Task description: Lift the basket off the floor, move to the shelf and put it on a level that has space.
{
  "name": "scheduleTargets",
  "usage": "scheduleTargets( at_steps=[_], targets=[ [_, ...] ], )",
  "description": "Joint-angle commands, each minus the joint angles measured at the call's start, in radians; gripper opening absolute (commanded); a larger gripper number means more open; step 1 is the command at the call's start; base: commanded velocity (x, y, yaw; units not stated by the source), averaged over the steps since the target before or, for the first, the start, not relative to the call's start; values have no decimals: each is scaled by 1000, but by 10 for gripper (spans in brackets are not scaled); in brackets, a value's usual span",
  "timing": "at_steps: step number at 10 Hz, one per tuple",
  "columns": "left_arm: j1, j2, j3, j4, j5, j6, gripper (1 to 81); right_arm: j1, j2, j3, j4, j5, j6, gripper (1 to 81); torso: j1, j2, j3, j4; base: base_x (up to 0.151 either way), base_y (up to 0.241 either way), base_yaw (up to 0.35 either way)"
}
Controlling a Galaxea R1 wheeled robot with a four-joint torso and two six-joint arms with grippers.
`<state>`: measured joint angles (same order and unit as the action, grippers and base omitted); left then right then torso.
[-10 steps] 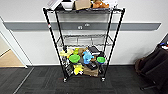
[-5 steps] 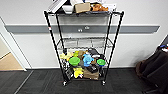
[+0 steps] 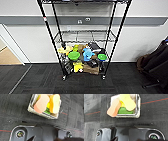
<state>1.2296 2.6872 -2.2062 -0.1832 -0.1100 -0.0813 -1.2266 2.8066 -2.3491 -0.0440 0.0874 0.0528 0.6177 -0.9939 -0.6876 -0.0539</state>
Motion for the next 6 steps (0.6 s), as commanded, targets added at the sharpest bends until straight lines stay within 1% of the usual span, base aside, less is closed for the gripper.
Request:
scheduleTargets(
  at_steps=[1, 2, 3, 6],
  targets=[
    [-52, -26, 17, -13, 49, -2, 811, 51, -14, 12, 12, -43, 1, 811, 63, -98, -91, 0, 0, 0, 0],
    [-52, -22, 16, -13, 50, -2, 811, 46, -14, 8, 7, -43, 1, 811, 84, -131, -29, 0, 0, 0, 0],
    [-55, -19, 16, -13, 52, -2, 811, 43, -14, 4, 7, -43, 1, 811, 103, -160, -56, 0, 0, 0, 0],
    [-78, -19, 3, -44, 53, -2, 811, 46, -14, -4, 12, -43, 1, 811, 158, -246, -73, 0, 0, 0, 0]
  ],
)
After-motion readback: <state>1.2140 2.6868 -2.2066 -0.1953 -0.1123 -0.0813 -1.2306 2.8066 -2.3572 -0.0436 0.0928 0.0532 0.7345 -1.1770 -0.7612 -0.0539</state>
